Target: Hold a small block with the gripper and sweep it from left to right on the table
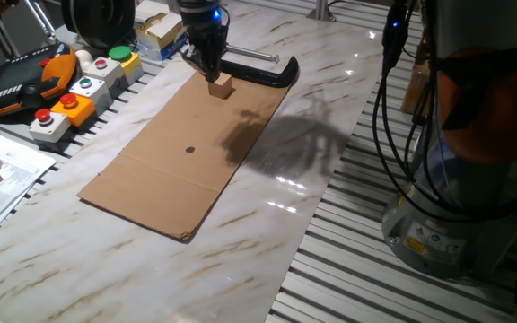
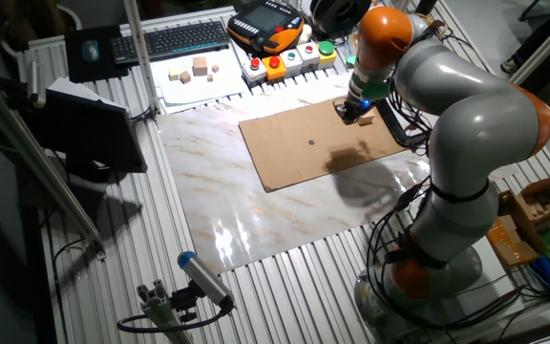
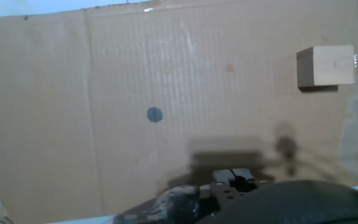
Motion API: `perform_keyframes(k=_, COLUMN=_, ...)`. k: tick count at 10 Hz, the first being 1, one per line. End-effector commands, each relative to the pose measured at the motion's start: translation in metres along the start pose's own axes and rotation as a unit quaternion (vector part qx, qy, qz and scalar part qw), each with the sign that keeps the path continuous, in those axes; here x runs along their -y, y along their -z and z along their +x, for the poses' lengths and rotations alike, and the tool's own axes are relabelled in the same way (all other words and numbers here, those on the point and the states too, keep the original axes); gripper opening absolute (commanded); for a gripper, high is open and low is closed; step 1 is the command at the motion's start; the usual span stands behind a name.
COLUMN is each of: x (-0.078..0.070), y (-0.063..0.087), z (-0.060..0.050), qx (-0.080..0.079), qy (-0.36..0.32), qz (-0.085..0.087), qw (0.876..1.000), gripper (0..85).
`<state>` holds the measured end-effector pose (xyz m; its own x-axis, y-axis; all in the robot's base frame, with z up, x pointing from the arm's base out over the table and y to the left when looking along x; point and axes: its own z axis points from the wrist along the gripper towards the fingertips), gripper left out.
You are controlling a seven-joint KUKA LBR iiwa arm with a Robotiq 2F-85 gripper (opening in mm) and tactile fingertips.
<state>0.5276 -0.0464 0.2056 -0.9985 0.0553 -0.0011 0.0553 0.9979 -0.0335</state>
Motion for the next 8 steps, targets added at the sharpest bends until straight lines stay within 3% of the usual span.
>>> perform_keyframes(k=1, x=0.003, y=-0.002, z=-0.001, qx=0.002, qy=0.000, qz=0.004, qw=1.000, gripper=0.7)
perform_keyframes(k=5, x=0.015, y=-0.015, z=-0.001, qx=0.006, qy=-0.001, qz=0.004, qw=1.000, gripper=0.7)
perform_keyframes(k=8, x=0.031, y=-0.034, z=-0.007, qx=0.014, qy=-0.016, qz=0.009, qw=1.000, gripper=0.7)
